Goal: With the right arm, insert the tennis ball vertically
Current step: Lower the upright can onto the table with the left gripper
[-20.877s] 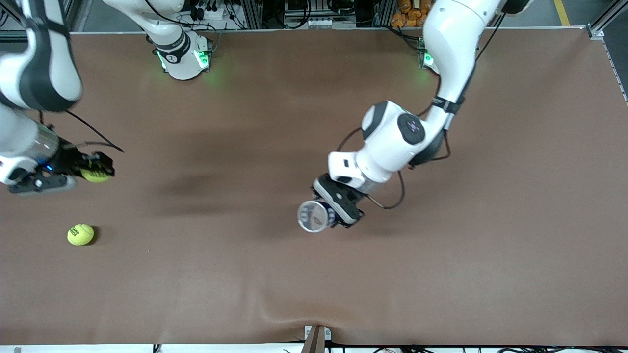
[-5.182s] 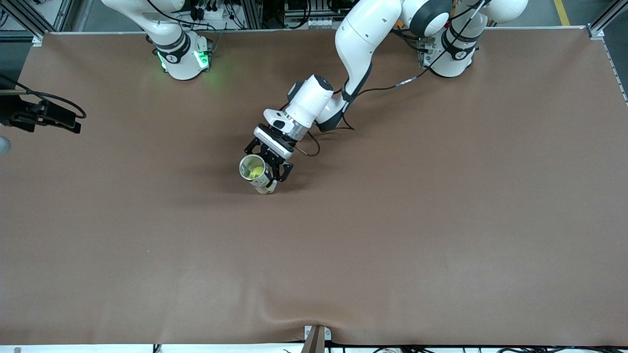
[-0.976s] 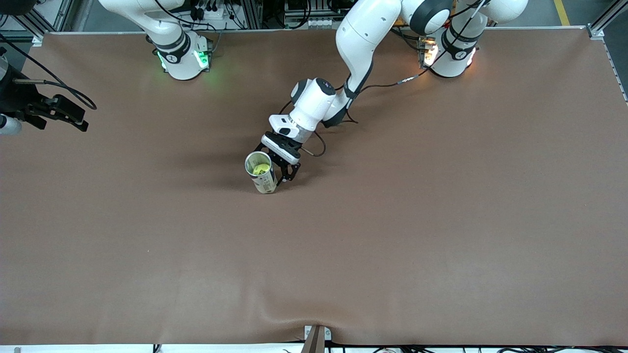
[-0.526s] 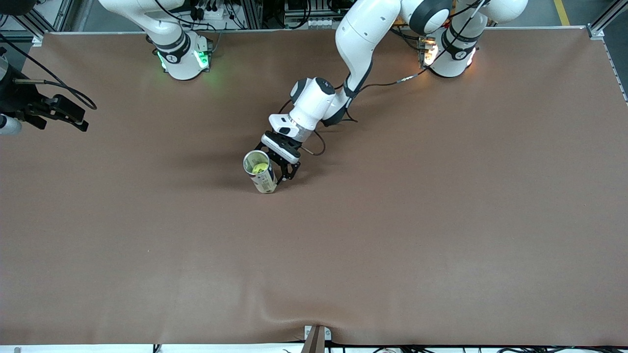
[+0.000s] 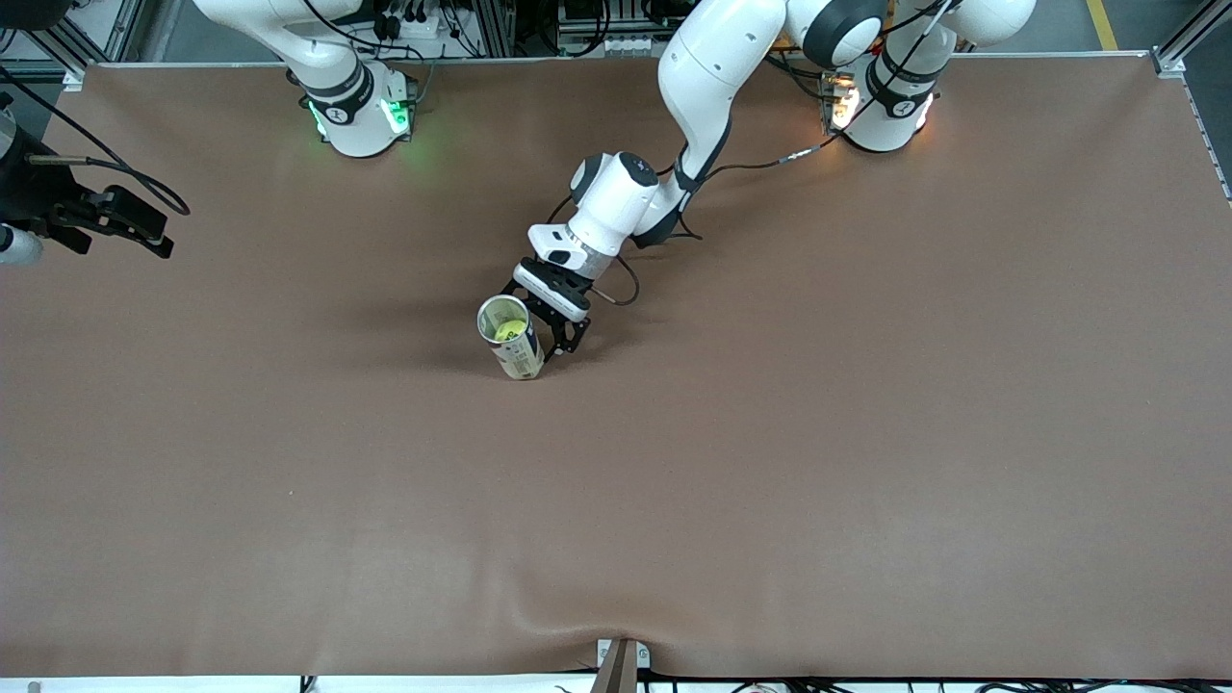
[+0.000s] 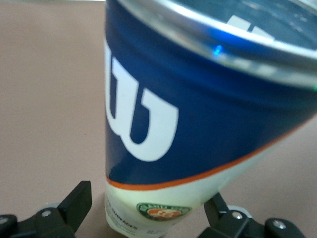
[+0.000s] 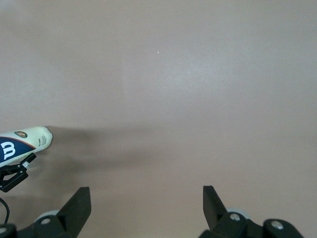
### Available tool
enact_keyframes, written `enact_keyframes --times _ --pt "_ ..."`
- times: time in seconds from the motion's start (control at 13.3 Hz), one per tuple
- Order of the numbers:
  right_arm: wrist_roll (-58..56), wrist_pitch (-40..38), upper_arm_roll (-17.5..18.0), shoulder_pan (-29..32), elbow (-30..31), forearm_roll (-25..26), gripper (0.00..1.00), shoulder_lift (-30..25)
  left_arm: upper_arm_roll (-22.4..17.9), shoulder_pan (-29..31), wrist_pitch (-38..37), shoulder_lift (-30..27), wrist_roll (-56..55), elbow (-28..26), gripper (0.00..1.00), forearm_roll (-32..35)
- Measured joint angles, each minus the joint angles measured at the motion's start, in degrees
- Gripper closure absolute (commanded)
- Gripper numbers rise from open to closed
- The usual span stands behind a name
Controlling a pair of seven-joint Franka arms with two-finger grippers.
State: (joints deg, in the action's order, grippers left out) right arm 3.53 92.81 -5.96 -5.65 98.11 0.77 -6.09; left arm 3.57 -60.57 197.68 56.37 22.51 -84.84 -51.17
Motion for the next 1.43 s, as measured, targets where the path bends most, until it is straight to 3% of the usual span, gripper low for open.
enact_keyframes --times 0.6,1.43 --pt "0.0 -0.03 0.0 0.0 0.0 0.0 0.0 0.0 0.42 -0.03 -0.06 0.0 -0.05 -0.29 0.0 -0.29" --pt "0.0 -0.16 -0.02 0.0 0.0 0.0 0.0 0.0 0.65 -1.63 -0.06 0.0 -0.05 -0.87 0.0 -5.91"
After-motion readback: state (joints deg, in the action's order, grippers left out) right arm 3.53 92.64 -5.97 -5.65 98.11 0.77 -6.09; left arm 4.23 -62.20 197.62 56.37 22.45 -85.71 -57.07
